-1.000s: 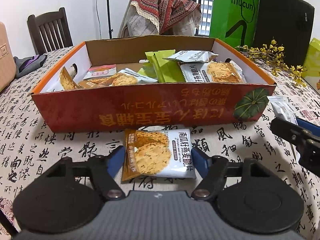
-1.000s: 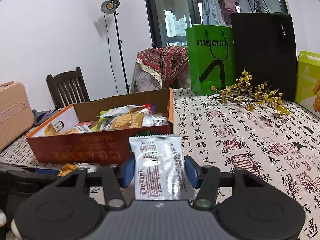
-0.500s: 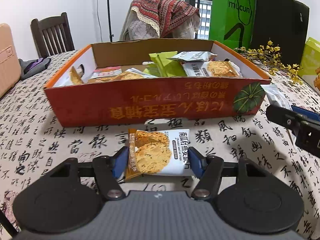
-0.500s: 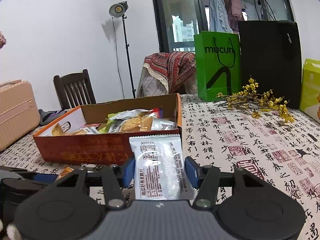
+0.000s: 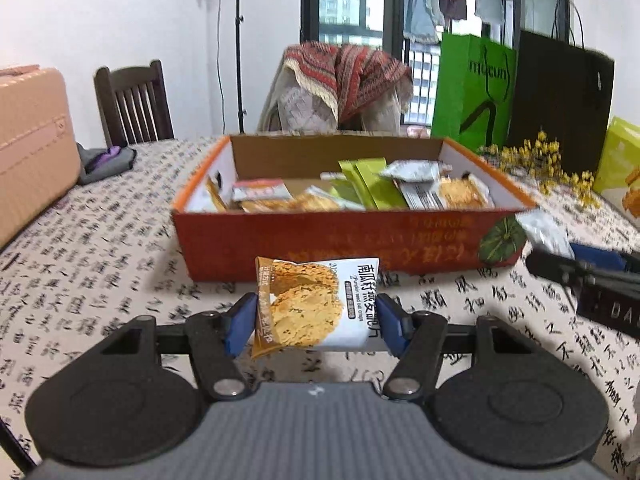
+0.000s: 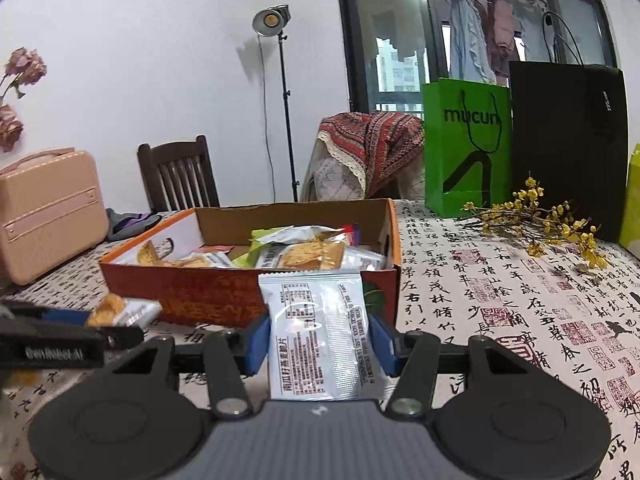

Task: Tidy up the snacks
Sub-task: 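Carry both packets over the box and open both tools to drop them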

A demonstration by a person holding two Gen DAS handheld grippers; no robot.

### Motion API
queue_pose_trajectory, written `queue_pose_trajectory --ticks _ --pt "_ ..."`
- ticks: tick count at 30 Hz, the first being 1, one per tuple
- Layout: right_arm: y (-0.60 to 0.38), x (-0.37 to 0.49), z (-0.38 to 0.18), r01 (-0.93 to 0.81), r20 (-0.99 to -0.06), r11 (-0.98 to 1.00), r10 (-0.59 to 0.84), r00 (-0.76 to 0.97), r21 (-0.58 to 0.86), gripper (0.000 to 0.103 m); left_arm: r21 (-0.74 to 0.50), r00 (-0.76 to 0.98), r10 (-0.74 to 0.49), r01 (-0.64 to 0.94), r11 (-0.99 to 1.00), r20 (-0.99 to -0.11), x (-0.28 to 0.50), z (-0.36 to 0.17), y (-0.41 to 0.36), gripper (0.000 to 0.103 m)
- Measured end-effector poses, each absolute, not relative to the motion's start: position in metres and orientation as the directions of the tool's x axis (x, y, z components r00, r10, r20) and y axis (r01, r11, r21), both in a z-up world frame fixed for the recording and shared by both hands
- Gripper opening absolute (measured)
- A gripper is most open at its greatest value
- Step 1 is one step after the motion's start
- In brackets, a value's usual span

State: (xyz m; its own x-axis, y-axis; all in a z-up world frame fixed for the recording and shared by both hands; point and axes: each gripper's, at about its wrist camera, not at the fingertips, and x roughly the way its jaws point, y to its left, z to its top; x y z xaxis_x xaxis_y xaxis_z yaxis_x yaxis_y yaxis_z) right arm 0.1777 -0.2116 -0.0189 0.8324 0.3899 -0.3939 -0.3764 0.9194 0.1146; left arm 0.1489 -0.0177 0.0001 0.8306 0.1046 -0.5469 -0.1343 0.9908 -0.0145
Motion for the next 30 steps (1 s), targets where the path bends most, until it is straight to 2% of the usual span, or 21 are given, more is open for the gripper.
queue_pose_trajectory --ticks 19,30 --pt "-0.180 0.171 0.018 -0.407 -0.334 0.909 0.411 0.848 0.084 0.054 -0.054 0.911 0.093 -0.125 0.991 -0.403 0.148 0.044 0.005 0.065" --pt "-0.161 0.208 0.040 -0.387 -0.325 0.917 0.397 0.858 0.097 0.054 -0.073 0.921 0.096 -0.133 0.988 -0.378 0.185 0.061 0.010 0.065"
